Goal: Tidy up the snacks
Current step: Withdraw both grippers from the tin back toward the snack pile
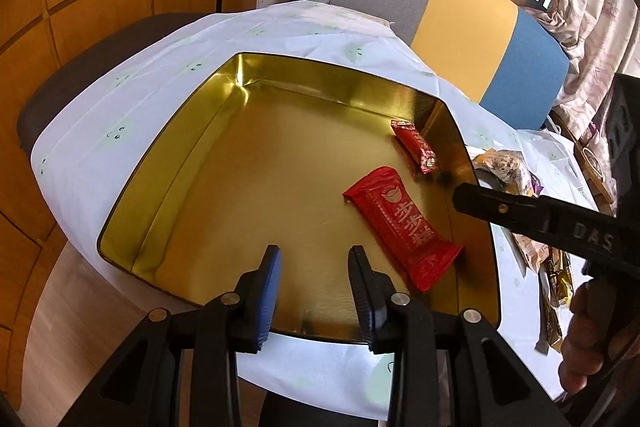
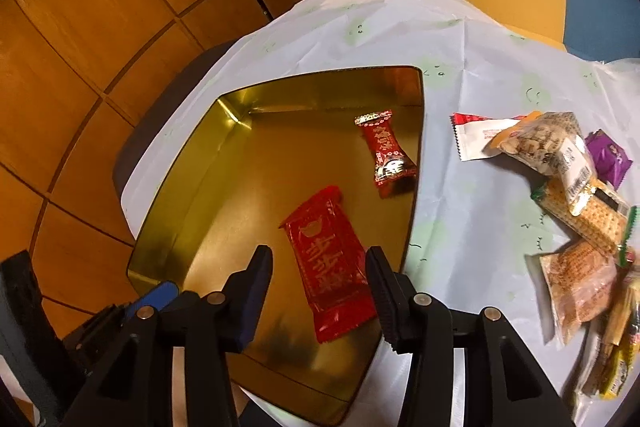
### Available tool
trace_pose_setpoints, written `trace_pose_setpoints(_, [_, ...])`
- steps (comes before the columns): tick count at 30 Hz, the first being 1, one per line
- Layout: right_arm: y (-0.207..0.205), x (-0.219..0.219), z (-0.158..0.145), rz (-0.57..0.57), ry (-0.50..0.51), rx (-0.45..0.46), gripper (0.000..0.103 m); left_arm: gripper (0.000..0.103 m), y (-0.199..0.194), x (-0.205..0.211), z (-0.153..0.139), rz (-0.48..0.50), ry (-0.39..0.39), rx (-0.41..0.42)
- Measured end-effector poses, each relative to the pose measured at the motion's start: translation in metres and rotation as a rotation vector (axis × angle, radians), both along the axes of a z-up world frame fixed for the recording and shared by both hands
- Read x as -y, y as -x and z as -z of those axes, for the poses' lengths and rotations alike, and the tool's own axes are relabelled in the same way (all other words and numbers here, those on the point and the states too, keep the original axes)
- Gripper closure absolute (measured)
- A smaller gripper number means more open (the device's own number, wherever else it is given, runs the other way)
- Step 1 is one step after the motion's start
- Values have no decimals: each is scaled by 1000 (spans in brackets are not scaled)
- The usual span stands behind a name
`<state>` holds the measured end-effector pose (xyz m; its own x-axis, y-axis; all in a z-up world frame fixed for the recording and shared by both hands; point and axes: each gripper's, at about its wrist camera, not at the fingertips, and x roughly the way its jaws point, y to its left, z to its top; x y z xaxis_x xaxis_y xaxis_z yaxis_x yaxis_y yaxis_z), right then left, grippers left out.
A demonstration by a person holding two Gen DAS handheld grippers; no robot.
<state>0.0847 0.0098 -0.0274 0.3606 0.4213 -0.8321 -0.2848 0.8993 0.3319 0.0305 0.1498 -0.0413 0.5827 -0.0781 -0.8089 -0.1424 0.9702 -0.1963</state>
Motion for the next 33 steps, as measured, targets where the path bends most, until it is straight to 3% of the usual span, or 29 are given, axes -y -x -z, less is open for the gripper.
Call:
trace_pose_setpoints(9, [21, 39, -15, 24, -19, 66, 45, 68, -2, 14, -7, 45, -5, 12])
trace_pose_setpoints(20, [32, 129, -22, 151, 65, 87, 35, 68, -11, 43, -23, 135, -10, 35])
trace_pose_setpoints(28, [26, 207, -34, 264, 173, 103, 29, 65, -27, 95, -51, 307, 25, 78])
trace_pose_setpoints(33, [19, 254, -43, 316, 255, 128, 23, 61, -47, 136, -58, 403, 85, 47])
